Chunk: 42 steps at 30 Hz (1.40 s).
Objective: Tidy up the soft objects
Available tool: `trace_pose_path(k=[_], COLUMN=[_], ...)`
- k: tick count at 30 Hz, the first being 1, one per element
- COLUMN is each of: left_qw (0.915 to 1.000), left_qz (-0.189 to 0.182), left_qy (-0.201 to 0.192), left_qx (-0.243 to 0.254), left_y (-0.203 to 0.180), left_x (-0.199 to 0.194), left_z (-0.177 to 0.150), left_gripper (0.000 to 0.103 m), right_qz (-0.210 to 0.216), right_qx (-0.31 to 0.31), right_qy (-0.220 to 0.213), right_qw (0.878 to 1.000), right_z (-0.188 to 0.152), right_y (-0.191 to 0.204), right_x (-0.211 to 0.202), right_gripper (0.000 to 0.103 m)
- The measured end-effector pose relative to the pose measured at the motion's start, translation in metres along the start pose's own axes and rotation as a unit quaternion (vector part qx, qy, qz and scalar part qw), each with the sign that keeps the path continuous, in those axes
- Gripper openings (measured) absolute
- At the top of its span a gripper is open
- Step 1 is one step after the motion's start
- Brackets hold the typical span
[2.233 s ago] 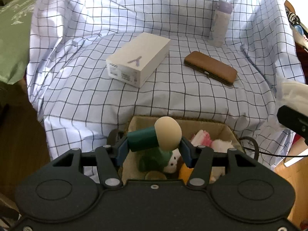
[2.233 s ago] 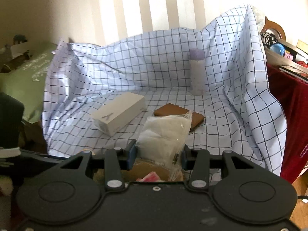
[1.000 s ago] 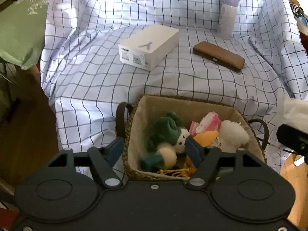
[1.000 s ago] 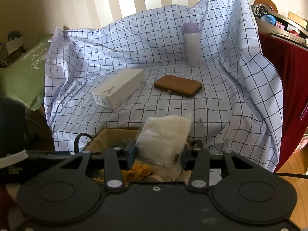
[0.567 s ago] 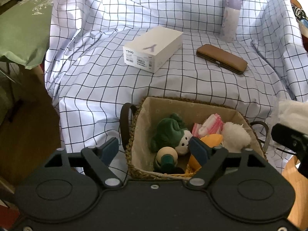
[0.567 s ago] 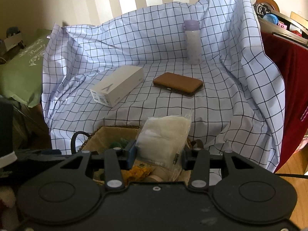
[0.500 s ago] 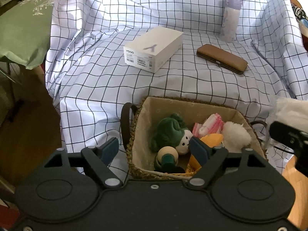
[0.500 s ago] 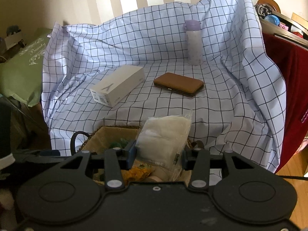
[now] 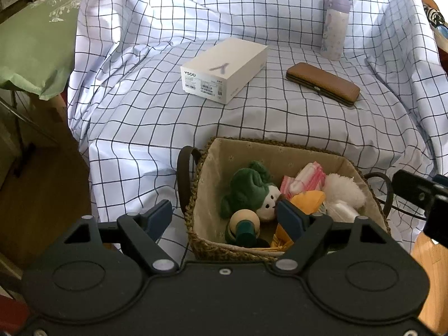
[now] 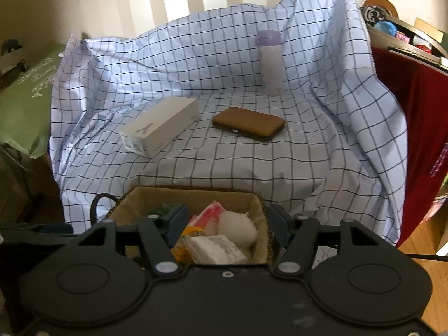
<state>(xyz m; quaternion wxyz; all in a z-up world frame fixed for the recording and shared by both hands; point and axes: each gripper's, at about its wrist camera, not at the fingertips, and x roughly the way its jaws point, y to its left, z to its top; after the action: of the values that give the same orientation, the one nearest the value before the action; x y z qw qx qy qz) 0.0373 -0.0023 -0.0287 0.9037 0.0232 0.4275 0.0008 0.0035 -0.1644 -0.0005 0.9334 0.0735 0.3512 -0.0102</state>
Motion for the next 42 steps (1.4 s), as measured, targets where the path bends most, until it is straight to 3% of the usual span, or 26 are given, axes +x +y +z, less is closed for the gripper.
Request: trace_pose_path(k=[5,21,25,29,42], left_qw=[1.0,0.9996,0.9997,0.9998,0.9999], left_qz=[0.002,0.004,0.003,0.002,0.0], left_qy=[-0.005,-0.018,-0.016,-0.016,-0.01], left_qx=[0.007,0.022,0.018,0.015,0.011], left_y=[-0.003,-0.008,-0.007,-0.007,-0.006], left_x=[-0.004,-0.018,-0.019,-0.021,-0.021], left_z=[-0.001,-0.005,-0.006,-0.007,-0.008], left_gripper=[0.085,0.09,0.093,0.093,0.093], right_qz=[-0.014,-0.038,-0.043,-0.05,-0.051], right_qx=[0.002,0.021,0.022,0.022,0.014], right_qy=[0.004,0.02,0.022,0.022,0.03], right_qw=[1.0,0.999,0.999,0.998,0.998], right_z=[-0.003,-0.008,-0.009,-0.01,-0.012], right_y=[-0.003,-0.013,-0.014,-0.013,-0.01], right_x=[0.0,0.0,0.001,0.0,0.002], right_gripper=[0.067,0.077,0.082,0.094,0.099])
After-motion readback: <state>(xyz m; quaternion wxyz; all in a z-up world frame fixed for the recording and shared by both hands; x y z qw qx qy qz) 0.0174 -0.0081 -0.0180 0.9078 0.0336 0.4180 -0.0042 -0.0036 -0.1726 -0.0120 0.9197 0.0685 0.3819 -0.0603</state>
